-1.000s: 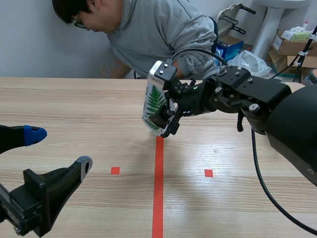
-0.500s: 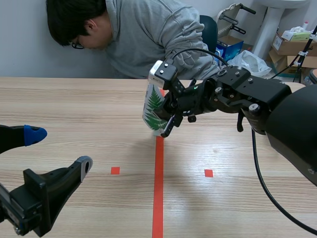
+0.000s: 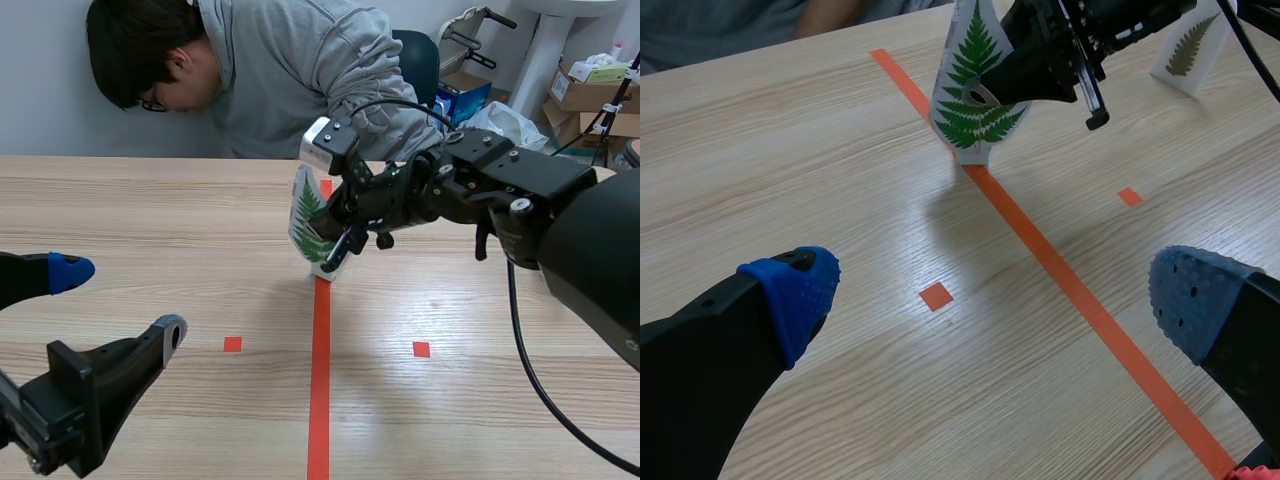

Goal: Do the leaf sorting experiment

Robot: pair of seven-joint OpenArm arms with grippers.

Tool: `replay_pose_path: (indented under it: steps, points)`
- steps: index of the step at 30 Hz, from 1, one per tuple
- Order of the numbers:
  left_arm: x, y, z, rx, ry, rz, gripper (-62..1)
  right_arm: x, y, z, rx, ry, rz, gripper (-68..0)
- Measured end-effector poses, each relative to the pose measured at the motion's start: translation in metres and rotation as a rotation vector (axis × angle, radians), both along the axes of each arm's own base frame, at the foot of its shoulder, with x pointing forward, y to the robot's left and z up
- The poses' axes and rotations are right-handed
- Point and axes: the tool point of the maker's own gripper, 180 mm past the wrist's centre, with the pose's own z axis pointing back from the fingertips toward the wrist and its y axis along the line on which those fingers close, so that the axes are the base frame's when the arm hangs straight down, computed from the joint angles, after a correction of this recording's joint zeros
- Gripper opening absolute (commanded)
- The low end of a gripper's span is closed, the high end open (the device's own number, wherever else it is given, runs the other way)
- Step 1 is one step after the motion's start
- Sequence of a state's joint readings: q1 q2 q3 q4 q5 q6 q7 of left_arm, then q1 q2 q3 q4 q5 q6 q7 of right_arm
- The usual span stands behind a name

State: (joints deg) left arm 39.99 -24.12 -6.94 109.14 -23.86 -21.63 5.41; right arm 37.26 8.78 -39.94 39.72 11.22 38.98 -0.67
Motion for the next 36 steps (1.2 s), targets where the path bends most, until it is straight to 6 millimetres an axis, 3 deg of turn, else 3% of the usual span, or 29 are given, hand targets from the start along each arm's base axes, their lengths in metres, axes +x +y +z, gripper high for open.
replay_pose_path:
  steps: [3,5,11,16,28,36]
  points:
    - [0.0,0.0,0.0,0.0,0.0,0.0,1.4,0.01,-0.009,0.017,0.089,0.03,-0.074,-65.5]
    - [0.0,0.0,0.0,0.0,0.0,0.0,1.4,0.019,-0.028,0.026,0.118,0.05,-0.138,-65.5]
    - [0.0,0.0,0.0,0.0,0.0,0.0,1.4,0.042,-0.117,0.041,0.118,0.067,-0.371,-65.5]
    - [0.0,0.0,0.0,0.0,0.0,0.0,1.4,0.027,-0.163,0.031,0.093,0.084,-0.502,-65.6]
    - [0.0,0.0,0.0,0.0,0.0,0.0,1.4,-0.022,-0.249,-0.01,0.092,0.146,-0.79,-65.6]
    - [0.0,0.0,0.0,0.0,0.0,0.0,1.4,-0.037,-0.312,-0.009,0.068,0.122,-0.961,-65.6]
